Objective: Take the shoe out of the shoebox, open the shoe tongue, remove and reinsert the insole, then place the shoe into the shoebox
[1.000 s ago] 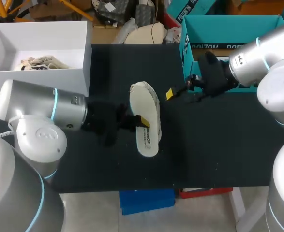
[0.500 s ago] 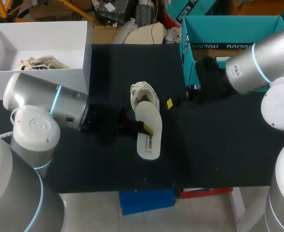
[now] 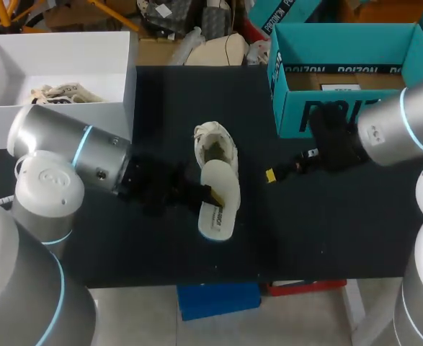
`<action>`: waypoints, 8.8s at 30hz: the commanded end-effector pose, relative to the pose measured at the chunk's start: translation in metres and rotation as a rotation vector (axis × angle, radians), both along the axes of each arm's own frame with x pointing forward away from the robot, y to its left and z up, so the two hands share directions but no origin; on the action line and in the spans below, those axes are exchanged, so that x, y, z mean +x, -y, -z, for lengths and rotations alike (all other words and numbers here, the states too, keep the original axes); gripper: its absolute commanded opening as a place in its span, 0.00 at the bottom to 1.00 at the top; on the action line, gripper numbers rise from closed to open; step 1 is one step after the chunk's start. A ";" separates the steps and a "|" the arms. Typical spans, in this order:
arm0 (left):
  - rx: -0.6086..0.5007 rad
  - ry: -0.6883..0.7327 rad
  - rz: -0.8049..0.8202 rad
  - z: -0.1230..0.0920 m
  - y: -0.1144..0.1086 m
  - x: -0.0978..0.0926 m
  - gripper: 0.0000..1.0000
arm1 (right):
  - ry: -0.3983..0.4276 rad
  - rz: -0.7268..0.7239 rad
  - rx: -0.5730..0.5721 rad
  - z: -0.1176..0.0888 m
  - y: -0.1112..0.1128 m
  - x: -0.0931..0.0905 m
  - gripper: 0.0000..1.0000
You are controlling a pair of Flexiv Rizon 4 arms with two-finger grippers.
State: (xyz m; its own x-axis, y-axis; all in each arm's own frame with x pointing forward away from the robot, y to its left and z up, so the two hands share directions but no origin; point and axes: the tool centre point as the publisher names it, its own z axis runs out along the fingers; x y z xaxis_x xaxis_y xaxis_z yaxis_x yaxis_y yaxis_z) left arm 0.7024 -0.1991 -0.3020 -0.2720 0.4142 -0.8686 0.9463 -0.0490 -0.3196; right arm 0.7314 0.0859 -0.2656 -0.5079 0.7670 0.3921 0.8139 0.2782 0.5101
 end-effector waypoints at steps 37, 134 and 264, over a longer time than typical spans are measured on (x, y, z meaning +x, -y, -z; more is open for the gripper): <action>0.244 -0.137 0.023 0.060 0.021 0.080 0.00 | 0.000 0.002 -0.003 -0.006 0.004 -0.006 1.00; 0.508 0.001 -0.152 0.080 0.004 0.139 0.00 | 0.000 0.002 -0.003 -0.006 0.004 -0.006 1.00; 0.550 -0.117 -0.426 0.046 -0.013 0.183 0.00 | 0.000 0.002 -0.003 -0.006 0.004 -0.006 1.00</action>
State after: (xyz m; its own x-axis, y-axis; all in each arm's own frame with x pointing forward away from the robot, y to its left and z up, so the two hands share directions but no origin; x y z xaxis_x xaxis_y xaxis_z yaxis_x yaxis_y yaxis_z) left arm 0.8915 -0.1927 -0.3630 -0.5900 0.6150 -0.5231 0.8023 0.5195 -0.2940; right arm 0.7255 0.0810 -0.2599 -0.5082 0.7675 0.3907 0.8132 0.2783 0.5112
